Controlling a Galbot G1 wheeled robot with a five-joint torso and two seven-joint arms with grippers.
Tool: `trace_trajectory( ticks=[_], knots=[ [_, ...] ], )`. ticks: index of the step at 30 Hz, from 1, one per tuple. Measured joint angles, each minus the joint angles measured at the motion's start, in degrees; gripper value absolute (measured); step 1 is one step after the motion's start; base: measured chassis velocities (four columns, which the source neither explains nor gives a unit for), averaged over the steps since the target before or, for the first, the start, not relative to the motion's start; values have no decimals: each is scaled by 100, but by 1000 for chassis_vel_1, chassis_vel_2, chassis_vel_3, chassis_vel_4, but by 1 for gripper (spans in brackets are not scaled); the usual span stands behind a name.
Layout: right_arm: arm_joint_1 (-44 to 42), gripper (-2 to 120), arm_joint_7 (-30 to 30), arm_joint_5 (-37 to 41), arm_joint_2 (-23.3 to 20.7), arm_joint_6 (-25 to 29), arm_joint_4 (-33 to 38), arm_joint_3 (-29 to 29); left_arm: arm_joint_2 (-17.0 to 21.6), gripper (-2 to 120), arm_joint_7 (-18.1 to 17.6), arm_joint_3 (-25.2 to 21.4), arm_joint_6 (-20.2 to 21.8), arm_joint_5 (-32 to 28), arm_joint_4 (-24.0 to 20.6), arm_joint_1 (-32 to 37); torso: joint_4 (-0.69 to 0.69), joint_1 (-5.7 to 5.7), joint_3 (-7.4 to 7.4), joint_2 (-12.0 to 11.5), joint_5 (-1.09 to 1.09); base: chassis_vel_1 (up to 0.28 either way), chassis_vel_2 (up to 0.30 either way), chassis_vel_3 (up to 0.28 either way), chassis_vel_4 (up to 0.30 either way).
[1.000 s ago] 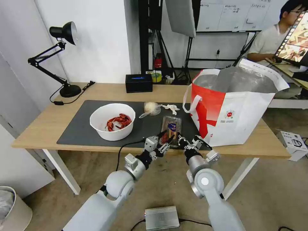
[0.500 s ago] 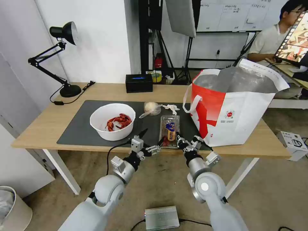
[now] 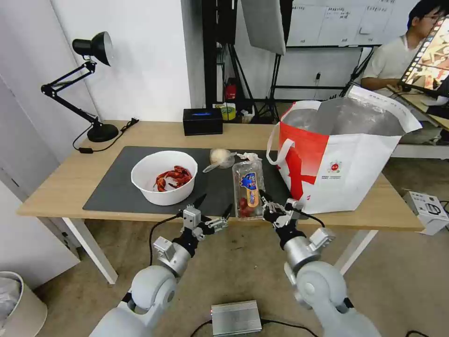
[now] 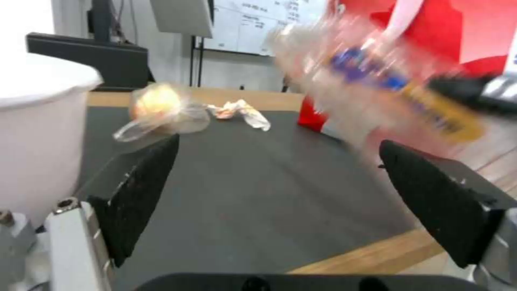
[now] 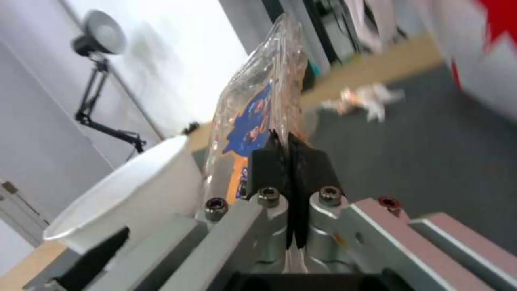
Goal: Pick up the trash from the table and place it into the takeout bag.
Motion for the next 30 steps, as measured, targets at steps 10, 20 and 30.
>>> trace_trajectory(
  ticks=[10,20,30],
  knots=[
    [-279,0,-524,-405,-298,511,752,446,-29,100,-8,-150,-26,18,-57,149,0,0,0,0,0,0,0,0,0],
    [-288,0,-379,131,-562,746,1243,1166,-24,100,-11,-149,-62,28,-44,175,0,0,0,0,0,0,0,0,0],
    [477,0,478,1478,-1229,819,1193,1866,-44,100,11,-139,-93,57,-18,222,0,1,1,0,1,0,0,0,0]
  ],
)
